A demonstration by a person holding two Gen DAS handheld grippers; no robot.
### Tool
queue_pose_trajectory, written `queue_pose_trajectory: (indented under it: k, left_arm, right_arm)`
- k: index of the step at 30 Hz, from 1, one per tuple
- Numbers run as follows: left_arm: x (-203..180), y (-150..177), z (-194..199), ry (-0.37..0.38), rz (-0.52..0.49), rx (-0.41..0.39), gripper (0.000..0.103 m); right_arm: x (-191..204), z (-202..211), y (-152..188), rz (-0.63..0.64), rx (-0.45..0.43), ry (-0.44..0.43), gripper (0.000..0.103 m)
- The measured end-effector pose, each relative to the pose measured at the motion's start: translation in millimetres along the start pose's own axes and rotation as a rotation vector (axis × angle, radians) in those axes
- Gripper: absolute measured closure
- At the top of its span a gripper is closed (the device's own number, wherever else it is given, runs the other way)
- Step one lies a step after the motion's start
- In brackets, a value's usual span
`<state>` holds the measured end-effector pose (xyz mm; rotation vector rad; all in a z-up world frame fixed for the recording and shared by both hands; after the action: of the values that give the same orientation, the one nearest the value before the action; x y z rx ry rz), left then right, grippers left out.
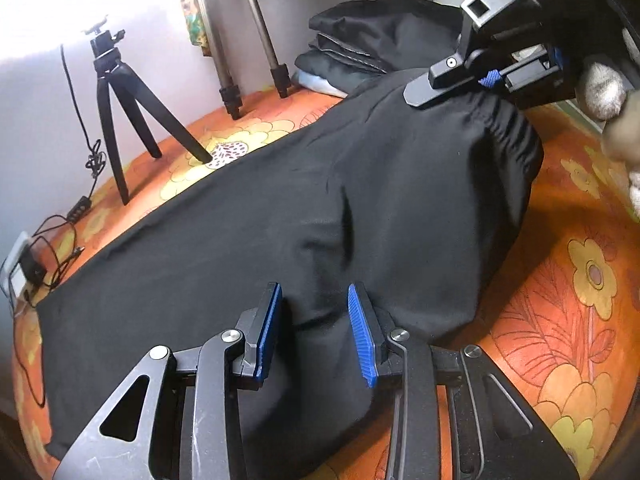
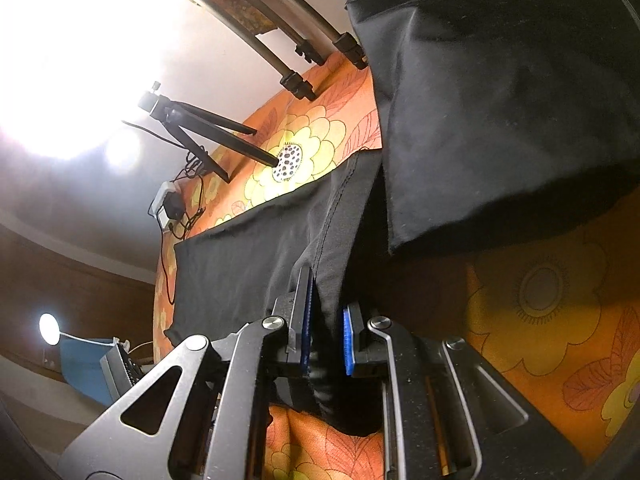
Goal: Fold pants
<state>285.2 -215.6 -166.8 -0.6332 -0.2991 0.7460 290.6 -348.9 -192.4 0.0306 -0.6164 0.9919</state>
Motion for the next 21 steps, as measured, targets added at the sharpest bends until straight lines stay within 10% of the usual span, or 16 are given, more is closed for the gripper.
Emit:
queue_pose_trajectory:
  k: [21]
  left_arm:
    - [180, 109, 149, -0.208, 0.334, -0.119, 0.070]
  right_arm:
    - [187, -32, 36, 0.312, 0.034, 0.044, 0.091]
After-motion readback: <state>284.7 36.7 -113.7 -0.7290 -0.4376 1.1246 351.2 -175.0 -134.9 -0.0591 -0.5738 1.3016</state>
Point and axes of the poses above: each gripper's, at about its wrist camera, not at the fingertips, and z roughly against the way its jaws point, x to its left, y to its underside, the point moved 6 cm from there along -z, roughly the way its jaws point, and after that the axes turned 9 degrees about y, right-handed, at the moved point
